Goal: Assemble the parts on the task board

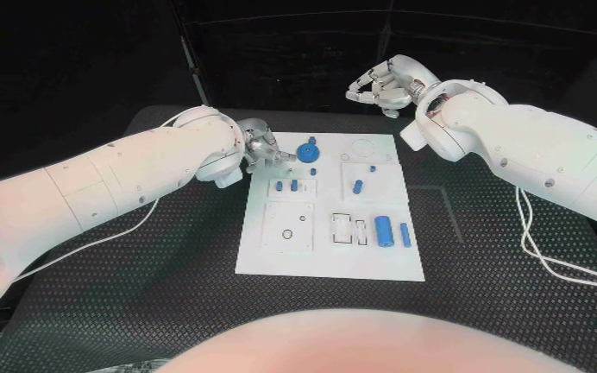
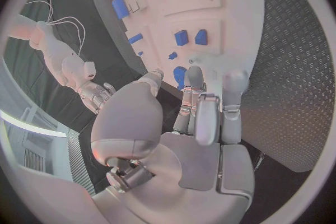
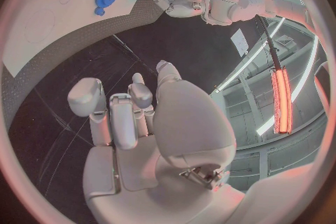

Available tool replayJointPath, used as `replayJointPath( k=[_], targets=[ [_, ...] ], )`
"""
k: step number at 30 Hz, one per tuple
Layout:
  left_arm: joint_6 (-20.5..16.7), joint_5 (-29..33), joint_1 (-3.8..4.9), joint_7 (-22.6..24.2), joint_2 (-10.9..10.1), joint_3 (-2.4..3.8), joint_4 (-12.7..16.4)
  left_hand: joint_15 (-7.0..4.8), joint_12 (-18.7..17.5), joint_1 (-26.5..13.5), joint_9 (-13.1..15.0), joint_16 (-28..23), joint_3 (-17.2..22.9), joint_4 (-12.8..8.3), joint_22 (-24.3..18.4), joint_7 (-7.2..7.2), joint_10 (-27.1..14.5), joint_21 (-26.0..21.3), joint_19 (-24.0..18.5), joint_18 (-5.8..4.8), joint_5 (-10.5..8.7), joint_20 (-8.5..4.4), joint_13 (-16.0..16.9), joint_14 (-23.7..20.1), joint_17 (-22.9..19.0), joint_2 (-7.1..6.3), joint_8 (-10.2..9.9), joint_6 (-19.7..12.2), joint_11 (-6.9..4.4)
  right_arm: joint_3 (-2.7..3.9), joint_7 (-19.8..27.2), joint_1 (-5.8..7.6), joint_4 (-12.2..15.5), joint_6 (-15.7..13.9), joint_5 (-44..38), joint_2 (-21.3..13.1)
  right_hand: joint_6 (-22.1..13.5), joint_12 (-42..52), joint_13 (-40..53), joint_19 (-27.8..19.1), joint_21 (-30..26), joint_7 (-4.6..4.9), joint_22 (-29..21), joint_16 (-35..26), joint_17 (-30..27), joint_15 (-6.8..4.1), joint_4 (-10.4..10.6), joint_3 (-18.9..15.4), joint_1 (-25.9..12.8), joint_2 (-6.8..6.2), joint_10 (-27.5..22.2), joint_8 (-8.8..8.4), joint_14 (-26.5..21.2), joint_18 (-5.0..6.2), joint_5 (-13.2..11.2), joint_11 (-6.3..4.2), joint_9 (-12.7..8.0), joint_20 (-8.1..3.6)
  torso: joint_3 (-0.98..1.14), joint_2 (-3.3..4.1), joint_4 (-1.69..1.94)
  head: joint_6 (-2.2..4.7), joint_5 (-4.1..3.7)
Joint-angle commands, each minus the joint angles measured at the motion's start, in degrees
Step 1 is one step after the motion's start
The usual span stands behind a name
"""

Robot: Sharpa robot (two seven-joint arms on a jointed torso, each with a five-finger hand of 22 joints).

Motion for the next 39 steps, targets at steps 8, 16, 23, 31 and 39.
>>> replayJointPath(
  k=[8,16,23,31,39],
  targets=[
    [-10.5,-6.3,0.3,26.4,5.3,-3.55,-5.7,3.31,-20.2,20.6,-9.6,-29.5,5.8,-7.6,-12.9,1.25,-6.4,-17.3,-5.8,1.81,0.28,3.11,-16.7,-15.2,-28.3,-1.19,-11.3,1.8,3.15,0.03,0.6,0.06,-0.2,0.2,0.1,0.5,-0.1,0.1,-0.1,0.0,-0.3,-0.07,0.0,0.0,3.0,-0.17,0.1,-0.4,0.0,0.43,0.1,0.21,3.0,1.1,0.3,-0.21,0.0,-0.19,-0.09,0.17,-0.26,0.0,-0.73],
    [-13.8,-16.8,0.12,31.2,8.5,-5.74,-9.4,2.61,-28.5,20.1,-14.3,-30.7,4.4,-8.5,-15.5,1.0,-1.7,-19.0,-0.4,1.73,0.19,2.77,-24.7,-9.1,-32.1,-2.34,-18.6,5.2,3.14,0.03,0.7,0.05,-0.2,0.3,0.1,0.7,-0.1,0.1,-0.1,0.0,-0.3,-0.07,0.0,0.0,3.0,-0.17,0.1,-0.4,0.0,0.43,0.1,0.21,3.0,1.1,0.3,-0.21,0.0,-0.19,-0.08,0.07,-0.03,0.0,-1.19],
    [-11.6,-22.7,-0.12,30.5,10.5,-6.28,-11.5,1.68,-31.0,19.7,-15.8,-14.3,1.2,-8.7,-14.3,0.53,-1.0,-16.2,5.8,1.62,-3.13,1.93,-27.0,0.0,-18.4,-2.11,-21.3,6.8,2.55,0.03,0.7,0.04,-0.2,0.4,0.1,0.8,-0.1,0.1,-0.1,0.0,-0.3,-0.07,0.0,0.0,3.0,-0.17,0.1,-0.4,0.0,0.43,0.1,0.21,3.0,1.1,0.3,-0.21,0.0,-0.19,-0.09,0.1,-0.16,0.0,-1.26],
    [-8.3,-25.2,-0.62,29.3,12.2,-6.44,-13.7,1.1,-32.6,20.2,-16.7,1.3,-0.7,-8.8,0.1,0.48,0.9,1.2,14.3,-1.05,-3.38,1.17,-28.3,6.0,-2.6,-1.11,-22.9,9.4,2.06,0.03,0.6,0.04,-0.1,0.5,0.1,0.8,-0.1,0.2,-0.1,0.1,-0.3,-0.07,0.0,0.0,3.0,-0.17,0.1,-0.4,0.0,0.49,0.1,0.22,3.0,1.09,0.3,-0.21,0.0,-0.2,-0.06,0.13,-0.14,0.0,-1.4],
    [-6.7,-26.0,-1.19,28.8,13.3,-6.47,-15.9,1.02,-33.1,20.8,-16.9,2.9,-0.8,-8.9,3.5,0.3,2.2,5.0,15.7,-1.63,-3.4,1.07,-28.3,6.6,-1.3,-0.44,-23.3,10.5,1.95,0.03,0.6,0.05,-0.1,0.5,0.1,0.9,-0.1,0.2,-0.1,0.1,-0.3,-0.07,0.0,0.0,3.0,-0.17,0.1,-0.4,0.0,0.49,0.1,0.22,3.0,1.09,0.3,-0.21,0.0,-0.2,-0.04,0.09,-0.11,0.0,-1.52]
  ],
)
